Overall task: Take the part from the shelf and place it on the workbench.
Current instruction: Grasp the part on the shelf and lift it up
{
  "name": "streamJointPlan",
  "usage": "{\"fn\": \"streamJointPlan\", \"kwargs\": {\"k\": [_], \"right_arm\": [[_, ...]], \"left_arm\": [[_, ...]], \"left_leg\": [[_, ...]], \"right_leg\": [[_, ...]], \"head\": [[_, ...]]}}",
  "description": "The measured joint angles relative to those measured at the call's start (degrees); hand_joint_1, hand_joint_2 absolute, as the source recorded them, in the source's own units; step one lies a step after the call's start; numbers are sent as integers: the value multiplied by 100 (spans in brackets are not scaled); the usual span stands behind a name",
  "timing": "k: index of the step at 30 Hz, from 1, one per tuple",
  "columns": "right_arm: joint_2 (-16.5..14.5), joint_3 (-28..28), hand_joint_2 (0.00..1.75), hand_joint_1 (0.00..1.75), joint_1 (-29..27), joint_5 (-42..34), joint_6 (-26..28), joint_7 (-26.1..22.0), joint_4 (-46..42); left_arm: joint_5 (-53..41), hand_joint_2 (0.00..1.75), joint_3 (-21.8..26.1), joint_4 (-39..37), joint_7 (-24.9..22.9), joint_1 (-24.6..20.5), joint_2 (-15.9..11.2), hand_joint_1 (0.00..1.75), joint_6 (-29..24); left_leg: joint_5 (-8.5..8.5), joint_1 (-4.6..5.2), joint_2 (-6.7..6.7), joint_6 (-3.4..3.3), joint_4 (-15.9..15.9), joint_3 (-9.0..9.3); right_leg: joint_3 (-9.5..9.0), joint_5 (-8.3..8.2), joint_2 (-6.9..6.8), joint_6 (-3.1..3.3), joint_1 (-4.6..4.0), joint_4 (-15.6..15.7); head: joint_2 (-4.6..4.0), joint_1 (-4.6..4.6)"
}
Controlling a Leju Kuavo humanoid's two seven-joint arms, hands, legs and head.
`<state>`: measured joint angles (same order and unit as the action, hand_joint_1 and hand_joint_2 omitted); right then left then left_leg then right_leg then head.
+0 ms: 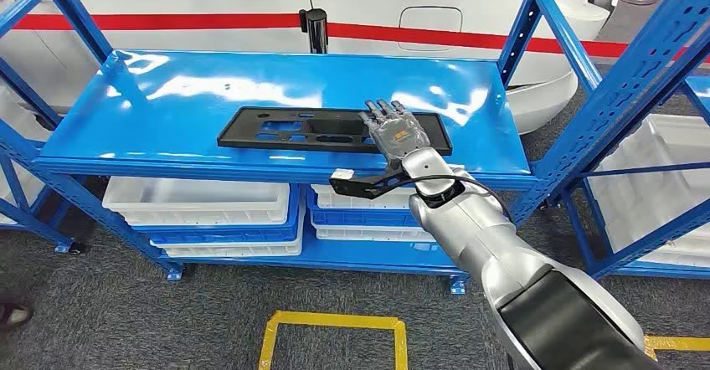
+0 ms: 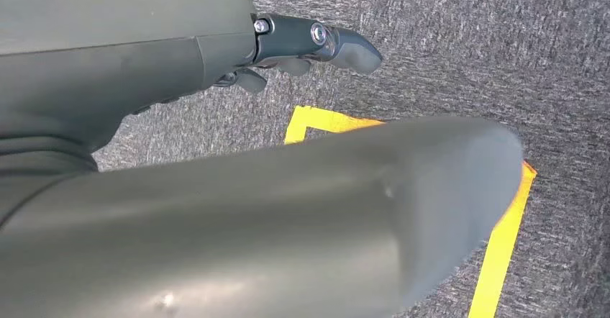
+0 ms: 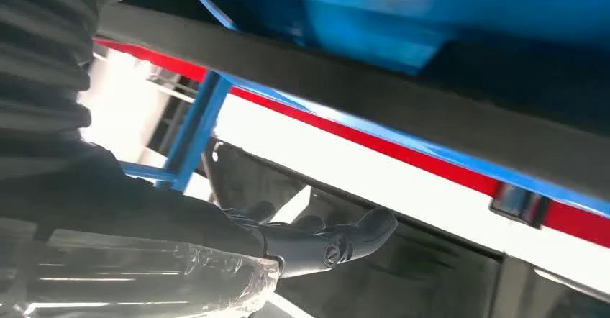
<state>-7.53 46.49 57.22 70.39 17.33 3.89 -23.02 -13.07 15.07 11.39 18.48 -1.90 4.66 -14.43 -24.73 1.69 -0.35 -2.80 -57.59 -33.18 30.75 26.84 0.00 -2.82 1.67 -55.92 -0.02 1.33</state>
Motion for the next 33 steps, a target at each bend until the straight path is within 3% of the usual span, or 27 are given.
{"fn": "streamJointPlan", "kwargs": {"k": [17, 21, 33], "right_arm": [[213, -198, 175, 4, 102, 209, 204, 497, 170], [264, -264, 175, 172, 104, 229, 204, 508, 192], [346, -343, 175, 175, 106, 212, 263, 393, 212]], "left_arm": [[-97, 0, 71, 0, 38, 2, 11, 0, 2], [-116, 0, 84, 0, 56, 2, 13, 0, 9], [-62, 0, 107, 0, 377, 2, 17, 0, 69]], "left_leg": [[0, 0, 0, 0, -1, 0], [0, 0, 0, 0, -1, 0], [0, 0, 0, 0, -1, 0]], "right_leg": [[0, 0, 0, 0, 0, 0], [0, 0, 0, 0, 0, 0], [1, 0, 0, 0, 0, 0]], "head": [[0, 0], [0, 0], [0, 1]]}}
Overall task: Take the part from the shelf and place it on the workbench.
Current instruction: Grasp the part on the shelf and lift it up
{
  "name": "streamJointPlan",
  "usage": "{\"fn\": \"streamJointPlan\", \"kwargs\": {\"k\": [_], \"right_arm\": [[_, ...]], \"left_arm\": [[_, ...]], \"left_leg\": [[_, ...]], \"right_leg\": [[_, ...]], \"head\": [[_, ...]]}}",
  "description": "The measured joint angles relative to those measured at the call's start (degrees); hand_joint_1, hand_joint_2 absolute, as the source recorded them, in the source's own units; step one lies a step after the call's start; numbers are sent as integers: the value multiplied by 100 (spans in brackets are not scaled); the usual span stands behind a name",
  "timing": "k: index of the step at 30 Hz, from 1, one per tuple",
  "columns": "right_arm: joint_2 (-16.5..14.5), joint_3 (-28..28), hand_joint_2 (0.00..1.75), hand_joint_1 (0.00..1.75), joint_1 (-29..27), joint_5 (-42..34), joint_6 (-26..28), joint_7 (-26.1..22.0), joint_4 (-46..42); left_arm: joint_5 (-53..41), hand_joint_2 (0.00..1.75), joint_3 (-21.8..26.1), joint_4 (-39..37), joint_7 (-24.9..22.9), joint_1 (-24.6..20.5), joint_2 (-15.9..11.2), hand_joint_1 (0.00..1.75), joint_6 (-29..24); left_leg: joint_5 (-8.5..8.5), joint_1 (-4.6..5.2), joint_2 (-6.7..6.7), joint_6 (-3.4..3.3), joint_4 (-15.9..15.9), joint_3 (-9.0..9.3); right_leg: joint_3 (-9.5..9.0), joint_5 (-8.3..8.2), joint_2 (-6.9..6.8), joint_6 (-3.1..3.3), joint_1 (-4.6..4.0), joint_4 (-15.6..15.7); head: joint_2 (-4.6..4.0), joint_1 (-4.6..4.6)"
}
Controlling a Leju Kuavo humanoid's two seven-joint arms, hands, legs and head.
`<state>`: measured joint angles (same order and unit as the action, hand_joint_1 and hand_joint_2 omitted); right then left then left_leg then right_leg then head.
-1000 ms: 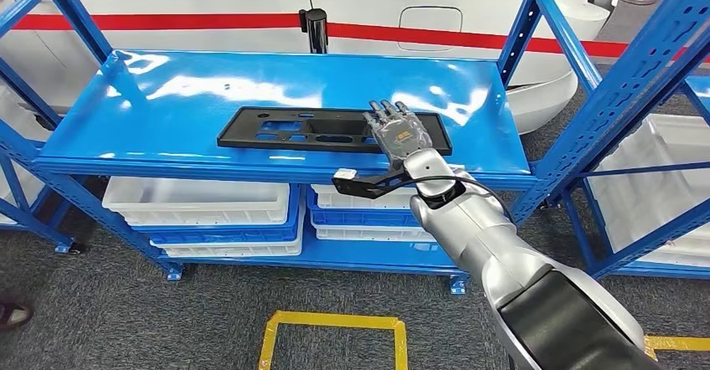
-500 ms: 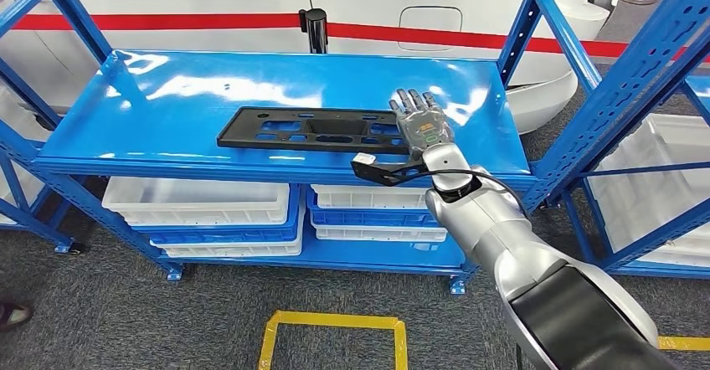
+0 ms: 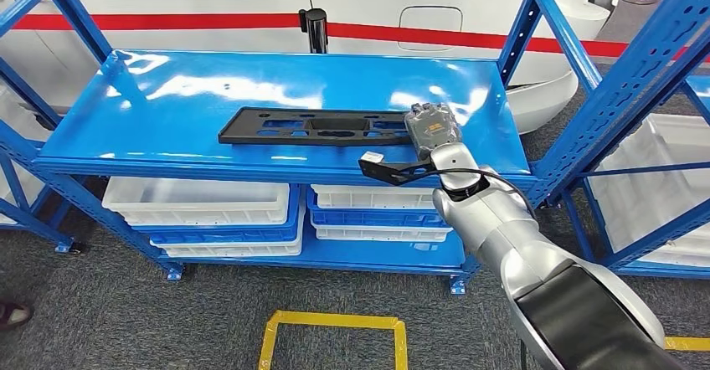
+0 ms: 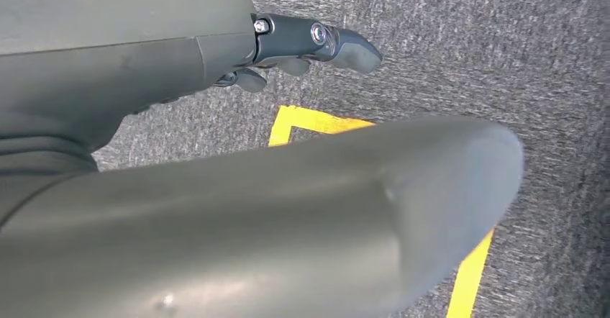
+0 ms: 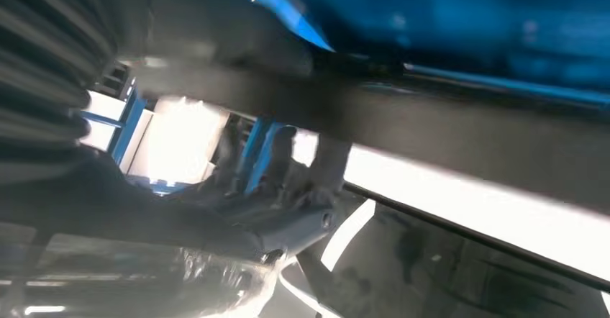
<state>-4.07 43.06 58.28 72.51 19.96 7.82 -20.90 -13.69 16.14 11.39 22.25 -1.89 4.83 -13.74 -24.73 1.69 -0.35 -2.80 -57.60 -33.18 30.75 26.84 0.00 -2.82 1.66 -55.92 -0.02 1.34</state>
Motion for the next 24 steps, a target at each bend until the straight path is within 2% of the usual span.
{"fn": "streamJointPlan", "kwargs": {"k": [8, 12, 16, 20, 21, 24], "right_arm": [[7, -13, 175, 175, 5, 8, 74, -32, -2], [8, -18, 175, 175, 6, 12, 89, -43, -2], [25, -100, 175, 175, -4, 58, 250, -193, -26], [90, -298, 175, 174, -51, 92, 647, -686, -412], [147, -394, 175, 175, -93, -21, 699, -884, -763], [550, -848, 175, 175, -280, -370, 568, -1312, -2780]], "left_arm": [[23, 0, 14, 0, 139, 0, 2, 0, 1], [35, 175, 22, 0, 172, 0, 4, 0, -1], [121, 175, 119, 0, 561, -2, 19, 0, -188], [152, 175, 301, 0, 1065, -2, 48, 0, -588], [154, 175, 341, 0, 1105, -2, 55, 0, -581], [150, 175, 477, -1, 703, -1, 67, 0, -546]], "left_leg": [[0, 0, 0, 0, 0, 0], [0, 0, 0, 0, 0, 0], [0, 0, 0, 0, 0, 0], [1, 0, -1, -1, 0, 0], [1, 0, 0, -1, 0, -2], [1, 0, 1, -1, -1, -12]], "right_leg": [[0, 0, 0, 0, 0, 0], [-1, 0, 0, 0, 0, 0], [0, 0, 0, 0, 0, 0], [0, 0, 1, 0, 0, 0], [1, 0, 0, 0, 0, 0], [9, 0, -1, 0, 0, 2]], "head": [[0, -1], [0, -1], [0, 0], [0, -1], [0, 1], [0, 2]]}}
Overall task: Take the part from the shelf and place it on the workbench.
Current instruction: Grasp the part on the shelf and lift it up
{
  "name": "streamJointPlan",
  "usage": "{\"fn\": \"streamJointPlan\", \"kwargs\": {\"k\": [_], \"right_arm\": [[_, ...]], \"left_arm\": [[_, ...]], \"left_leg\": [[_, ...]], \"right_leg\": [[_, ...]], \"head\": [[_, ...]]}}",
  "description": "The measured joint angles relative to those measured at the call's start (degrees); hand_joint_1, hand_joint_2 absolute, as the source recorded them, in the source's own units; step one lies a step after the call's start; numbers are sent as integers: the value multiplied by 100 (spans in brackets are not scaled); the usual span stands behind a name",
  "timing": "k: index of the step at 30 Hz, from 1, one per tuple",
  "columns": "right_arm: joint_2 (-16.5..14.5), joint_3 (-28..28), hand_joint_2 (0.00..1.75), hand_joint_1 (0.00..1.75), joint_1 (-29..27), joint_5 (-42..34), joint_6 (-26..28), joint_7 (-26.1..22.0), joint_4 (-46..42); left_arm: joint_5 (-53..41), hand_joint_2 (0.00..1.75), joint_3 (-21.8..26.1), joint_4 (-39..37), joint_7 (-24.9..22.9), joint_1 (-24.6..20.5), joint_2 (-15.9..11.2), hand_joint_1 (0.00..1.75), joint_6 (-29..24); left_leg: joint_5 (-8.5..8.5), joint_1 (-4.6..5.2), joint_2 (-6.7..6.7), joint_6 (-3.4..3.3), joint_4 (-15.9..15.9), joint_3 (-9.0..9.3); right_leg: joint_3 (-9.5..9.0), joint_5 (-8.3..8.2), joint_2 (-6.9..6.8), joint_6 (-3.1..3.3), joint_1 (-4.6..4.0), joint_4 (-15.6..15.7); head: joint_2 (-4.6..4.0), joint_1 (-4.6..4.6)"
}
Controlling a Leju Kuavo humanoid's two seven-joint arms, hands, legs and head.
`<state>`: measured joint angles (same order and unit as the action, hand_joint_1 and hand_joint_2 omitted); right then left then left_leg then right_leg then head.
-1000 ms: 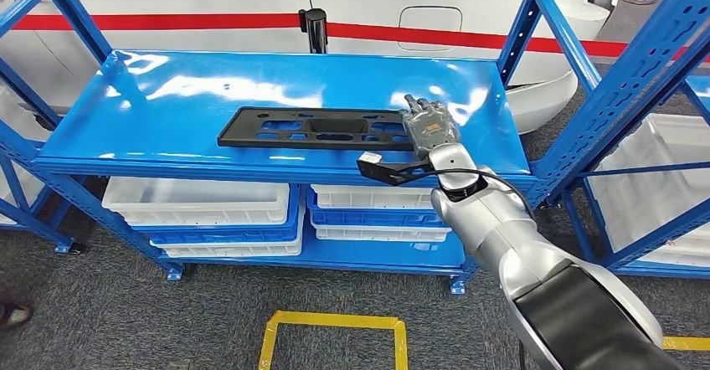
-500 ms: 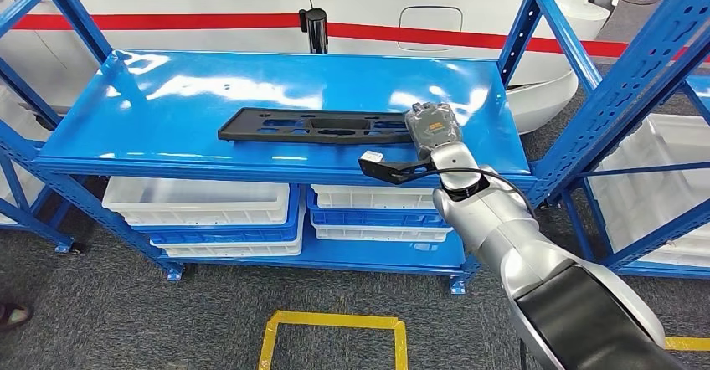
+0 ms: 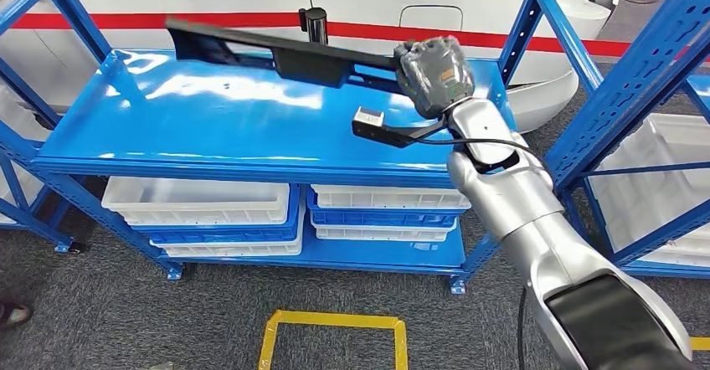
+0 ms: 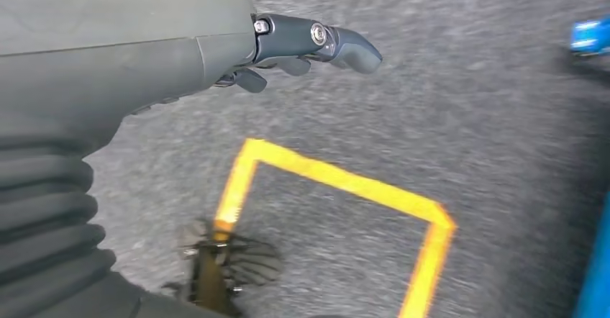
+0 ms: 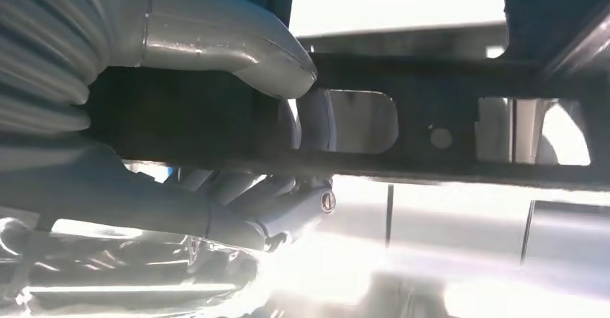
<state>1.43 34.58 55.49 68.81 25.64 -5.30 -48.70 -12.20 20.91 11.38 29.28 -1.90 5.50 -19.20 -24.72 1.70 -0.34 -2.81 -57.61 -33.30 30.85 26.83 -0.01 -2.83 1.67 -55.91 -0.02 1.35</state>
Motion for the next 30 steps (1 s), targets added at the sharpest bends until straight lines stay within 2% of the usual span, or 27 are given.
{"fn": "streamJointPlan", "kwargs": {"k": [1, 4, 9, 12, 14, 16, 18, 20, 22, 23, 24, 26, 27, 28, 30], "right_arm": [[111, -119, 175, 175, -51, -14, -50, -4, -508], [236, -287, 175, 175, -184, -1, -33, 29, -1053], [357, -481, 175, 175, -380, 77, 171, 48, -1502], [390, -565, 175, 175, -447, 103, 228, 55, -1600], [412, -620, 175, 175, -480, 119, 233, 61, -1647], [434, -669, 175, 175, -500, 145, 238, 62, -1685], [452, -698, 175, 175, -510, 172, 250, 62, -1701], [464, -715, 175, 175, -539, 189, 279, 62, -1703], [479, -734, 175, 175, -618, 210, 308, 64, -1703], [487, -745, 175, 175, -662, 226, 315, 67, -1706], [496, -759, 175, 175, -697, 242, 316, 71, -1710], [508, -793, 175, 175, -726, 270, 317, 77, -1735], [512, -808, 175, 175, -729, 280, 317, 80, -1754], [514, -822, 175, 175, -730, 289, 319, 85, -1774], [516, -843, 175, 175, -744, 302, 322, 98, -1802]], "left_arm": [[-14, 175, 26, -1, -163, 1, 1, 0, 22], [-46, 175, 28, -1, -244, 0, 1, 0, 134], [-134, 175, 26, -1, -521, -2, -2, 0, 380], [-177, 175, 23, -1, -569, -4, -5, 0, 463], [-202, 175, 21, -1, -581, -6, -7, 0, 476], [-224, 175, 19, -1, -594, -10, -4, 0, 473], [-255, 175, 15, -1, -607, -20, 0, 0, 464], [-282, 175, 14, -1, -613, -29, 1, 0, 457], [-307, 175, 14, -1, -628, -30, -3, 0, 439], [-319, 175, 14, -1, -637, -30, -4, 0, 430], [-328, 175, 14, -1, -643, -30, -5, 0, 425], [-340, 175, 13, -1, -646, -31, -3, 0, 424], [-345, 175, 13, -1, -647, -33, -3, 0, 421], [-353, 175, 12, -1, -647, -36, -3, 0, 418], [-365, 175, 11, -1, -648, -38, -5, 0, 412]], "left_leg": [[0, 0, 1, 0, 0, -2], [0, 0, 0, 0, 0, -3], [-3, 8, 2, -4, -13, -6], [-16, 18, 11, -21, -47, -21], [-3, 11, 14, -38, -43, -28], [57, -19, -6, -101, 17, -14], [118, -47, -31, -165, 77, -16], [139, -41, -37, -190, 79, -51], [158, -34, -35, -196, 77, -84], [168, -30, -32, -191, 72, -98], [177, -27, -28, -181, 65, -108], [189, -23, -25, -160, 25, -140], [190, -13, -26, -141, -11, -172], [194, -4, -29, -118, -42, -206], [223, 6, -34, -48, -75, -266]], "right_leg": [[1, 0, 0, 0, 0, 1], [0, 0, 0, 0, 0, 3], [-1, -9, -1, -13, 7, 14], [-1, -30, -1, -47, 56, 34], [0, -48, 1, -73, 68, 39], [46, 4, 0, -84, 46, -31], [200, 193, -1, -29, 18, -322], [504, 472, -1, 42, 10, -950], [838, 692, 0, 57, -5, -1653], [898, 697, 0, 37, -14, -1779], [833, 608, -1, 4, -24, -1655], [441, 284, -15, -41, -34, -840], [260, 139, -19, -29, -43, -465], [157, 43, -20, 4, -49, -220], [149, -43, -7, 96, -64, -127]], "head": [[0, -2], [0, -3], [0, -1], [0, 1], [0, 1], [0, 0], [0, -13], [0, -22], [0, -23], [0, -24], [0, -26], [0, -28], [0, -23], [0, -19], [0, -9]]}}
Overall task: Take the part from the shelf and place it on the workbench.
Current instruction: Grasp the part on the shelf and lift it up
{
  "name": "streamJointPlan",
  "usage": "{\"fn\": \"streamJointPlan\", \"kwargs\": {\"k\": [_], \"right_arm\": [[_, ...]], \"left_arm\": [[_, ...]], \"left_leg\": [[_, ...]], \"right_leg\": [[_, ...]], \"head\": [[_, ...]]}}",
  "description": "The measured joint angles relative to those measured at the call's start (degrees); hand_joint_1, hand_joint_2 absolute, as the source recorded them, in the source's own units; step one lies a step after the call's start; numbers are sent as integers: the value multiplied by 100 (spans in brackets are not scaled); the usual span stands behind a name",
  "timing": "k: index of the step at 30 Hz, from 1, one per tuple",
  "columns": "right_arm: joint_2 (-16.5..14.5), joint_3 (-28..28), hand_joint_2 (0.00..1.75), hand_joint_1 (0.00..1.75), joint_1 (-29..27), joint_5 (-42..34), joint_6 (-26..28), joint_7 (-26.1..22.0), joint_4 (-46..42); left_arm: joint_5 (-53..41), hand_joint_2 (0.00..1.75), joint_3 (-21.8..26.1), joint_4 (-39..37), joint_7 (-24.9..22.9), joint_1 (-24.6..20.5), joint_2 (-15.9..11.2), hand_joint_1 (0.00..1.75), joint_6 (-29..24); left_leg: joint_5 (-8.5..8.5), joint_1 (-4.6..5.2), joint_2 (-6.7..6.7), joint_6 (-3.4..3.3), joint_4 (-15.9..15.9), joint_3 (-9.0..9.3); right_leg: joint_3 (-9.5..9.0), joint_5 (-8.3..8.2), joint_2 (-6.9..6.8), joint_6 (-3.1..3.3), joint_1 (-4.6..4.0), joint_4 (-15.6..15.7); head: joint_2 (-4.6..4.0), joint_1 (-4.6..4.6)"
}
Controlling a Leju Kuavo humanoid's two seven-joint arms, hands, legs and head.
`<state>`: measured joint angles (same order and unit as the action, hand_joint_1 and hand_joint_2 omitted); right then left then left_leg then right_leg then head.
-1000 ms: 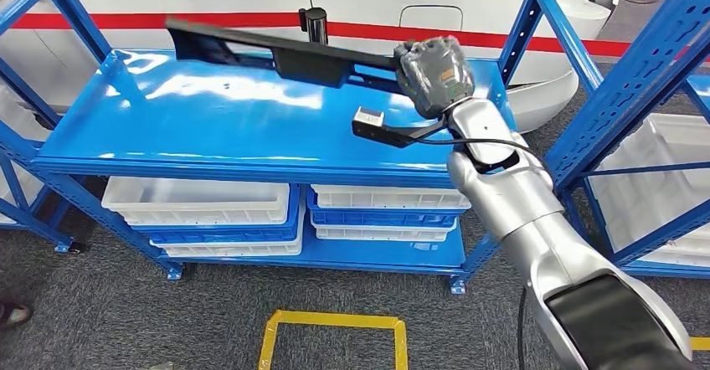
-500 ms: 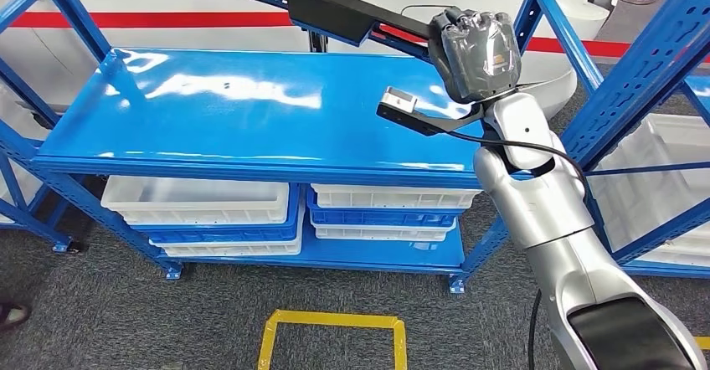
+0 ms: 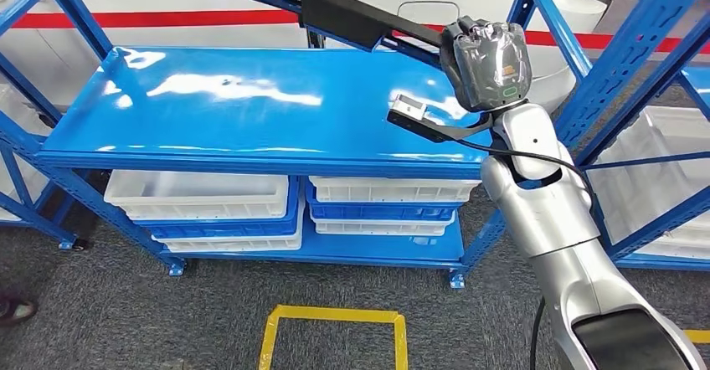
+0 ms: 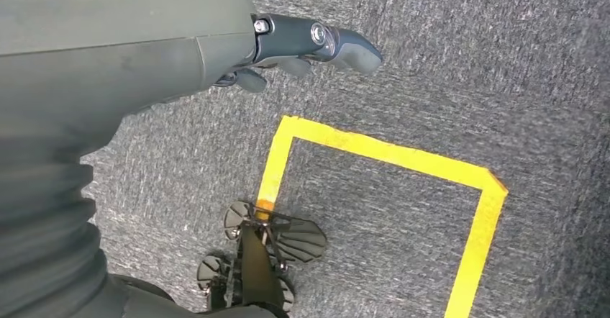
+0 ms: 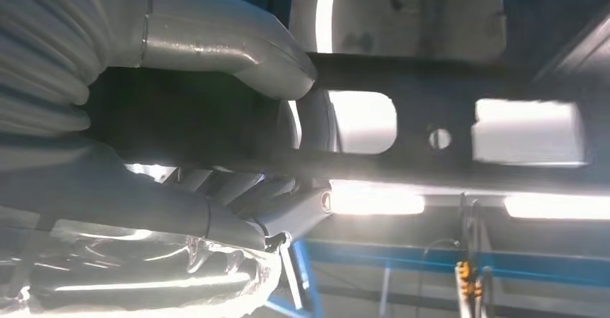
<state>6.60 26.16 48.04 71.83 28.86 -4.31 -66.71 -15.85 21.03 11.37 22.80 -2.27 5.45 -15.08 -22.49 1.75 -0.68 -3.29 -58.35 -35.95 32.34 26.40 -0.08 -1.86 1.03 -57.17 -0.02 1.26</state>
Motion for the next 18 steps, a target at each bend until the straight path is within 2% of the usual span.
{"fn": "streamJointPlan", "kwargs": {"k": [2, 3, 4, 6, 7, 8, 9, 12, 13, 15, 16, 17, 18], "right_arm": [[3, -15, 175, 175, -17, 12, 2, 10, -9], [2, -18, 175, 175, -25, 19, 2, 12, -12], [-1, -16, 175, 175, -32, 27, 2, 13, -12], [-5, -14, 175, 175, -54, 43, 2, 12, -13], [-5, -14, 175, 175, -68, 49, 1, 12, -13], [-4, -15, 175, 175, -83, 52, 0, 12, -13], [-4, -15, 175, 175, -94, 54, 0, 12, -13], [-2, -22, 175, 175, -98, 56, -4, 13, -25], [-3, -26, 175, 175, -87, 58, -7, 13, -32], [-10, -32, 175, 175, -55, 56, -18, 14, -42], [-13, -37, 175, 175, -36, 52, -26, 14, -39], [-9, -48, 175, 175, -10, 43, -37, 13, -33], [-3, -60, 175, 175, 26, 30, -49, 10, -22]], "left_arm": [[-7, 175, -1, 0, -1, 4, -13, 0, -6], [-11, 175, -1, 0, -1, 7, -17, 0, -9], [-15, 175, -2, 0, 0, 7, -23, 0, -12], [-20, 175, -4, 0, 1, 7, -21, 0, -8], [-20, 175, -5, 0, 2, 6, -21, 0, -4], [-20, 175, -8, 0, 2, 6, -21, 0, -2], [-21, 175, -10, 0, 2, 6, -22, 0, 0], [-22, 175, -15, 0, 1, -3, -26, 0, 0], [-24, 175, -16, 0, -1, -8, -26, 0, 0], [-27, 175, -17, 0, -15, -13, -25, 0, 0], [-28, 175, -17, 0, -23, -15, -25, 0, 0], [-27, 175, -17, 0, -30, -19, -20, 0, 3], [-27, 175, -17, 0, -34, -26, -14, 0, 7]], "left_leg": [[-26, -26, 16, 90, -40, -60], [-145, -52, 31, 154, -158, -116], [-346, -87, 46, 214, -393, -202], [-827, -168, 59, 334, -1097, -416], [-983, -206, 59, 375, -1401, -488], [-1035, -241, 59, 405, -1525, -471], [-988, -272, 59, 426, -1432, -346], [-642, -314, 84, 446, -314, 408], [-578, -299, 99, 427, -64, 550], [-517, -242, 119, 357, 14, 554], [-463, -224, 112, 297, 40, 527], [-397, -217, 97, 233, 71, 497], [-319, -212, 81, 164, 108, 454]], "right_leg": [[48, -71, 4, 100, 42, 14], [75, -113, 3, 156, 63, 23], [106, -152, 2, 196, 84, 28], [179, -214, 1, 228, 80, 23], [220, -245, 2, 222, 80, 17], [262, -276, 3, 209, 84, 10], [303, -305, 5, 192, 91, 2], [376, -396, 17, 98, 113, -3], [386, -433, 19, 54, 112, 7], [402, -520, 16, -42, 109, 46], [413, -557, 16, -88, 102, 65], [446, -541, 12, -109, 98, 49], [517, -433, 9, -91, 85, -48]], "head": [[0, -1], [0, 14], [0, 30], [0, 61], [0, 62], [0, 63], [0, 64], [0, 63], [0, 61], [0, 52], [0, 48], [0, 42], [0, 36]]}}
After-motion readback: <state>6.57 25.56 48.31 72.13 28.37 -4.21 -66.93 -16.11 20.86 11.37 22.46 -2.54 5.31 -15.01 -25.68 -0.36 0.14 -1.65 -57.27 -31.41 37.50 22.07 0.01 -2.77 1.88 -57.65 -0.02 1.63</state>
